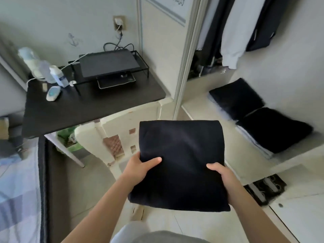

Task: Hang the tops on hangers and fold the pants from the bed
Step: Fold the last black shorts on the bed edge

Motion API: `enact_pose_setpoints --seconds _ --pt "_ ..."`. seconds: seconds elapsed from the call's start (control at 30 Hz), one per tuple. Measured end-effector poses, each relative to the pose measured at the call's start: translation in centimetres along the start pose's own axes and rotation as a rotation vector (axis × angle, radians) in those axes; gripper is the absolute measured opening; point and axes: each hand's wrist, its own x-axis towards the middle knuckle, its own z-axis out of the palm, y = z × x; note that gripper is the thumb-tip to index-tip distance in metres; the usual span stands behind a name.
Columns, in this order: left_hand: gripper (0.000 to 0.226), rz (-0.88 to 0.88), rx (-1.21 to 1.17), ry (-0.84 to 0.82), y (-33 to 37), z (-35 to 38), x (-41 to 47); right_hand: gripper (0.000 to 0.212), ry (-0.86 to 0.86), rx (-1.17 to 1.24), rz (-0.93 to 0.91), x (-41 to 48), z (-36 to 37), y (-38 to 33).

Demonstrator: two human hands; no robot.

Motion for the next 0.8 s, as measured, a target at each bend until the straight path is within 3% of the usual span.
enact_pose_setpoints --seconds 0.13,0.33,0.63,0.8 --pt "0.056 0.067 0.113 -0.184 6.1 2.7 8.4 0.069 0.155 0.123 -0.066 2.9 -1.2 -3.3" --pt "0.038 0.133 0.276 -0.376 14.1 7.5 19.1 0.073 0.351 0.328 -0.112 6.6 -1.7 -7.8" --pt "0.032 0.182 0.426 -0.638 19.7 16.4 28.8 0.058 0.538 0.538 -0.145 10.7 -3.6 -11.3" --pt "0.037 0.196 0.471 -0.655 21.3 22.1 32.5 0.052 0.588 0.586 -0.211 14.2 -6.9 -13.2"
